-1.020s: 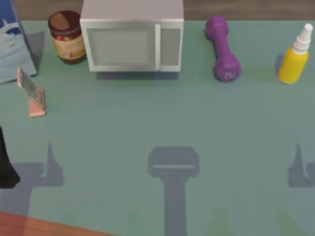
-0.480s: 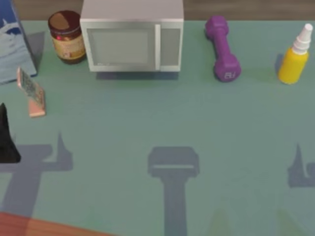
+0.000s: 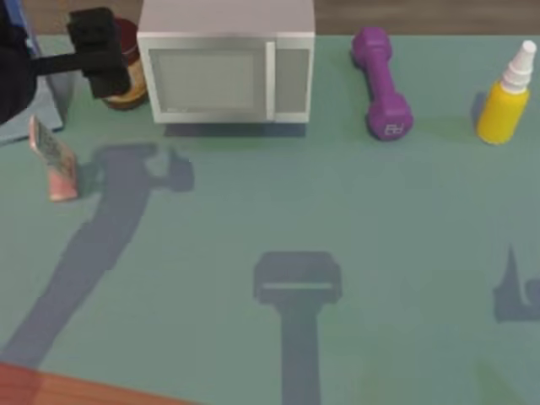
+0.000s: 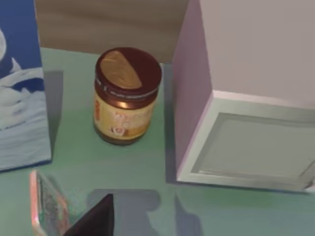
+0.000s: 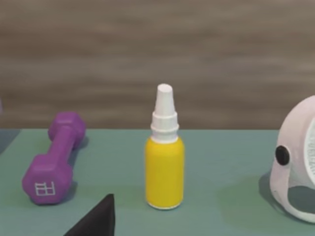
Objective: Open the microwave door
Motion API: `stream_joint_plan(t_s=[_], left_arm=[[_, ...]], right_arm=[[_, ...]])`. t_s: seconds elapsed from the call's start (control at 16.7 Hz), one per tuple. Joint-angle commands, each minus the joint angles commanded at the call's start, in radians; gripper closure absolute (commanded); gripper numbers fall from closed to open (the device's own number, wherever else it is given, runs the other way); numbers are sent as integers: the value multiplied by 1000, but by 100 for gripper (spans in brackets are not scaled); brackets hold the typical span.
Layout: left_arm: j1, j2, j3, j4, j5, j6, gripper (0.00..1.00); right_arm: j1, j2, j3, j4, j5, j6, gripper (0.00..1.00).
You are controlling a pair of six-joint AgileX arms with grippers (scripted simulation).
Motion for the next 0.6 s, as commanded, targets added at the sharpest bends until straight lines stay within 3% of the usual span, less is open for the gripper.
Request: stream_joint_plan(t_s=[0.3,0.6], left_arm=[[-149,515,423,-133,-90,-134,0],[-256,857,694,-253,-158,-220,0]], right_arm=[[0,0,0,0,0,0,0],[0,0,0,0,0,0,0]])
